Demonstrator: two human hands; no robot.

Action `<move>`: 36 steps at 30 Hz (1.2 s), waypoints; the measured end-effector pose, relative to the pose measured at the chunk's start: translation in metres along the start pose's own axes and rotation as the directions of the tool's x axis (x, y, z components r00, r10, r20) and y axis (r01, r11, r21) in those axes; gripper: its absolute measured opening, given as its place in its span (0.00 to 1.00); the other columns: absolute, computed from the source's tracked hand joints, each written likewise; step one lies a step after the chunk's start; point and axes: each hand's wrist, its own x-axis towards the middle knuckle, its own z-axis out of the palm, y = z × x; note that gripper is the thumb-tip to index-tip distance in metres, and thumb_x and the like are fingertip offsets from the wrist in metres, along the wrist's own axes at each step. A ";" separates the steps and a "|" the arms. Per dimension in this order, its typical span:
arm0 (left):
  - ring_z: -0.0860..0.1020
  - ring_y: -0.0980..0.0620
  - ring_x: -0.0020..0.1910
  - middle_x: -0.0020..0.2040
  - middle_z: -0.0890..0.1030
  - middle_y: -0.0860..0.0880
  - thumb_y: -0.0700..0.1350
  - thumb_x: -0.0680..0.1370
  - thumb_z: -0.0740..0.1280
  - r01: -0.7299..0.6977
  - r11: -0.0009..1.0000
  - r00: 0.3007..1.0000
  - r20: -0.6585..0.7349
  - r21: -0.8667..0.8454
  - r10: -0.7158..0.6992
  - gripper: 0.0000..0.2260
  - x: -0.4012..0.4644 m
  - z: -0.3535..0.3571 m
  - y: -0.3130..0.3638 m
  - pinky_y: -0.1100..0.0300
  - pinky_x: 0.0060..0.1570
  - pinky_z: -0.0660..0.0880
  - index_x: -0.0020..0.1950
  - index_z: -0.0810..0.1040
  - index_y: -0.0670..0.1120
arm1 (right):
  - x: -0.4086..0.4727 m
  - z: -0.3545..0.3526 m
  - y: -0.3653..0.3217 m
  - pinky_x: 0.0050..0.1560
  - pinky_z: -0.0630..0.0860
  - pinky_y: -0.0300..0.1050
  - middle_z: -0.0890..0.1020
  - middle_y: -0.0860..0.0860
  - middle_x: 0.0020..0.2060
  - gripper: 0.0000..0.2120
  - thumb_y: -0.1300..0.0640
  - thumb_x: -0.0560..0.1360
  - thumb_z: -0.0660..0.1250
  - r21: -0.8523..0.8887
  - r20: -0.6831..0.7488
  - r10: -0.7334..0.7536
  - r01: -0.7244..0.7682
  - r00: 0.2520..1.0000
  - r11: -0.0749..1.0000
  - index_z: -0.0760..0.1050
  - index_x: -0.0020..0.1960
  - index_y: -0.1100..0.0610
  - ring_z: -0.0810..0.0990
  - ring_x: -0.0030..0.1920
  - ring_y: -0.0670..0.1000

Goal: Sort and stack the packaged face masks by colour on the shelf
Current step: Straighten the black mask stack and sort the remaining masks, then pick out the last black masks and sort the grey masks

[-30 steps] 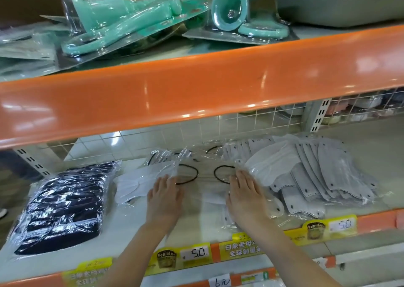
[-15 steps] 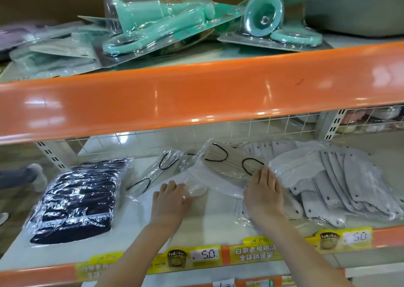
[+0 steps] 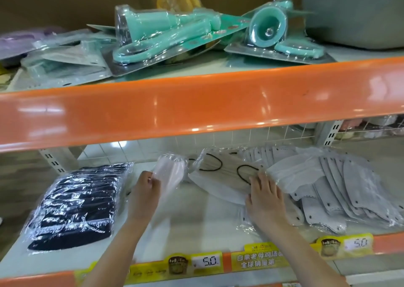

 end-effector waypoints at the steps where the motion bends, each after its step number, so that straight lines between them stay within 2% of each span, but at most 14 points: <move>1: 0.71 0.51 0.33 0.39 0.77 0.44 0.38 0.79 0.58 0.036 0.995 0.999 0.002 -0.089 -0.036 0.08 0.000 -0.004 0.003 0.57 0.31 0.63 0.54 0.75 0.38 | -0.001 0.001 0.000 0.74 0.50 0.51 0.50 0.53 0.77 0.25 0.51 0.82 0.51 0.005 -0.006 -0.013 0.013 1.000 1.000 0.52 0.77 0.54 0.49 0.76 0.56; 3: 0.72 0.52 0.34 0.42 0.77 0.46 0.37 0.79 0.58 0.131 0.950 0.991 0.047 -0.283 -0.123 0.07 0.001 -0.004 0.004 0.61 0.32 0.65 0.54 0.74 0.42 | -0.005 0.000 -0.001 0.71 0.58 0.53 0.62 0.54 0.74 0.22 0.52 0.80 0.55 0.037 -0.032 -0.042 0.043 0.999 0.998 0.64 0.73 0.54 0.60 0.74 0.57; 6: 0.72 0.49 0.32 0.37 0.77 0.42 0.38 0.74 0.60 0.258 0.791 0.966 0.176 -0.555 -0.191 0.09 0.004 0.007 0.001 0.59 0.33 0.66 0.50 0.76 0.37 | -0.007 0.003 0.002 0.53 0.77 0.55 0.79 0.55 0.54 0.20 0.52 0.71 0.54 0.133 -0.143 -0.095 0.114 0.985 0.985 0.79 0.54 0.57 0.79 0.55 0.58; 8: 0.69 0.50 0.31 0.33 0.73 0.44 0.36 0.70 0.58 0.251 0.771 0.966 0.197 -0.586 -0.165 0.12 0.002 0.022 0.001 0.60 0.31 0.64 0.49 0.75 0.35 | -0.010 0.008 0.004 0.52 0.78 0.54 0.78 0.54 0.53 0.23 0.52 0.72 0.50 0.204 -0.153 -0.164 0.193 0.975 0.960 0.79 0.54 0.58 0.78 0.55 0.57; 11: 0.69 0.51 0.33 0.37 0.73 0.43 0.35 0.66 0.58 0.291 0.708 0.950 0.283 -0.643 -0.134 0.17 -0.007 0.039 0.016 0.59 0.32 0.66 0.54 0.74 0.39 | -0.012 0.012 0.009 0.52 0.77 0.50 0.74 0.53 0.56 0.22 0.50 0.75 0.48 0.265 -0.208 -0.247 0.297 0.946 0.917 0.76 0.56 0.58 0.73 0.56 0.55; 14: 0.69 0.51 0.33 0.34 0.73 0.47 0.38 0.68 0.59 0.256 0.807 0.925 0.377 -0.533 -0.044 0.10 -0.020 0.056 0.039 0.61 0.33 0.65 0.47 0.74 0.41 | -0.018 0.008 0.016 0.45 0.77 0.46 0.76 0.51 0.52 0.12 0.55 0.75 0.54 0.325 -0.286 -0.230 0.320 0.930 0.890 0.75 0.52 0.54 0.77 0.50 0.54; 17: 0.75 0.45 0.47 0.52 0.75 0.43 0.34 0.75 0.60 0.147 0.952 0.960 0.272 -0.269 -0.071 0.14 -0.032 0.072 0.050 0.55 0.41 0.70 0.60 0.73 0.39 | -0.025 -0.001 0.030 0.41 0.79 0.49 0.79 0.50 0.50 0.15 0.56 0.72 0.54 0.273 -0.313 -0.149 0.239 0.938 0.932 0.78 0.50 0.55 0.79 0.47 0.54; 19: 0.71 0.41 0.60 0.62 0.70 0.41 0.33 0.75 0.60 -0.032 0.995 0.966 0.252 -0.098 0.056 0.17 -0.043 0.081 0.056 0.52 0.52 0.69 0.64 0.72 0.40 | -0.030 -0.006 0.041 0.40 0.78 0.49 0.79 0.52 0.48 0.16 0.57 0.71 0.53 0.270 -0.324 -0.081 0.175 0.942 0.947 0.79 0.49 0.57 0.79 0.45 0.56; 23: 0.70 0.44 0.63 0.64 0.72 0.44 0.36 0.75 0.61 -0.379 0.917 0.849 0.348 -0.125 0.398 0.17 -0.071 0.094 0.079 0.56 0.59 0.66 0.64 0.73 0.41 | -0.037 -0.015 0.069 0.41 0.77 0.50 0.79 0.55 0.47 0.09 0.65 0.68 0.66 0.238 -0.359 0.039 0.051 0.932 0.970 0.80 0.47 0.59 0.80 0.43 0.58; 26: 0.68 0.44 0.67 0.66 0.72 0.46 0.52 0.74 0.56 -0.561 0.818 0.701 0.452 -0.127 0.551 0.24 -0.087 0.110 0.095 0.53 0.63 0.66 0.67 0.73 0.45 | -0.043 -0.020 0.085 0.42 0.79 0.52 0.80 0.56 0.46 0.17 0.50 0.68 0.61 0.175 -0.243 0.034 0.010 0.969 0.984 0.80 0.49 0.58 0.80 0.44 0.60; 28: 0.59 0.46 0.74 0.73 0.65 0.50 0.64 0.68 0.48 -0.617 0.785 0.623 0.571 -0.063 0.535 0.36 -0.093 0.118 0.103 0.50 0.70 0.60 0.72 0.66 0.50 | -0.050 -0.022 0.088 0.54 0.76 0.56 0.79 0.55 0.55 0.31 0.37 0.67 0.57 0.117 -0.095 -0.042 0.053 0.995 0.992 0.77 0.60 0.57 0.78 0.55 0.61; 30: 0.49 0.49 0.77 0.77 0.54 0.51 0.70 0.64 0.41 -0.625 0.779 0.596 0.674 0.049 0.436 0.43 -0.094 0.125 0.103 0.53 0.73 0.49 0.76 0.59 0.52 | -0.056 -0.023 0.091 0.69 0.62 0.55 0.64 0.51 0.71 0.42 0.30 0.67 0.57 0.073 0.076 -0.054 0.049 0.996 0.996 0.61 0.74 0.52 0.63 0.71 0.57; 32: 0.44 0.48 0.77 0.79 0.48 0.49 0.71 0.70 0.41 -0.645 0.748 0.618 0.684 0.158 0.388 0.40 -0.091 0.129 0.100 0.51 0.73 0.44 0.78 0.53 0.52 | -0.058 -0.021 0.096 0.73 0.52 0.51 0.51 0.45 0.75 0.43 0.33 0.70 0.62 0.052 0.162 -0.061 0.053 0.985 0.997 0.50 0.77 0.48 0.49 0.76 0.51; 36: 0.41 0.47 0.77 0.79 0.44 0.48 0.65 0.80 0.49 -0.601 0.765 0.667 0.673 0.231 0.320 0.31 -0.080 0.125 0.091 0.49 0.74 0.40 0.78 0.50 0.52 | -0.054 -0.023 0.102 0.72 0.52 0.49 0.53 0.45 0.75 0.41 0.35 0.71 0.64 0.032 0.092 -0.041 0.038 0.995 0.999 0.51 0.77 0.46 0.50 0.75 0.50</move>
